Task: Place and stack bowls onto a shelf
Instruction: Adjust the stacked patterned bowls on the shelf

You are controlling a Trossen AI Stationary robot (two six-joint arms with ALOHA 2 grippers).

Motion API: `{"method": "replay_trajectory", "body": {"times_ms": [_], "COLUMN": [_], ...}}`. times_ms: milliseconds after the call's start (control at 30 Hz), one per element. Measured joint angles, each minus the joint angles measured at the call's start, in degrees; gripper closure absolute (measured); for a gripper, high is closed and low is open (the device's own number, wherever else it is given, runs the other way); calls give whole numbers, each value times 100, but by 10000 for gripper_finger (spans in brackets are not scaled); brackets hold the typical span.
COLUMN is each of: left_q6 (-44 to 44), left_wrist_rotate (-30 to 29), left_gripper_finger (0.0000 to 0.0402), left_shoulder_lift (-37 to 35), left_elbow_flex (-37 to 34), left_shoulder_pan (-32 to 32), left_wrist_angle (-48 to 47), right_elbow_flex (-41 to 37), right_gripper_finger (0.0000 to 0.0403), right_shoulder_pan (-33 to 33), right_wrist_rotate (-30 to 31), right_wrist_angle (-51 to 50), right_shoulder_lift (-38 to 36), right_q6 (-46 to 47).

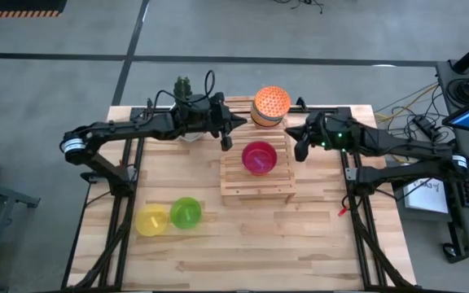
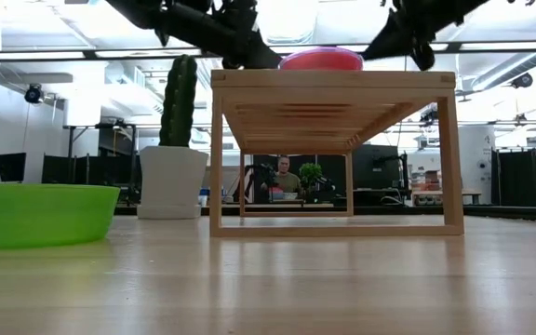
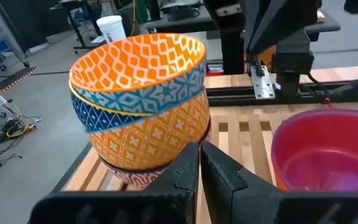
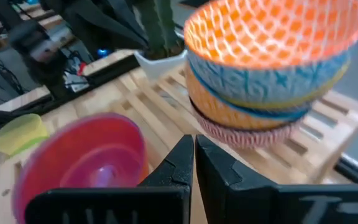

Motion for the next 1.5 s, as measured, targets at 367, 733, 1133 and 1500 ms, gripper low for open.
{"method": "replay_trajectory", "body": {"times_ms": [367, 733, 1133, 1500], "left_q6": [13, 7, -103, -149], "left_wrist_rotate": [-104, -221, -210, -210], "left_gripper_finger": [402, 402, 402, 402], "left_shoulder_lift": [449, 737, 946, 937], "left_elbow_flex": [-12, -11, -9, -9], "left_shoulder_pan": [95, 230, 260, 261], "left_wrist_angle": [1138, 1654, 1737, 1611], "right_elbow_flex": [-200, -203, -205, -210], "right_gripper_finger": [394, 394, 394, 394], "right_shoulder_pan": [-3, -31, -31, -31], "right_wrist_rotate": [591, 897, 893, 898], "right_wrist_angle": [111, 195, 313, 1114], "right_shoulder_lift": [0, 178, 551, 705], "right_q6": [142, -3, 27, -406]}}
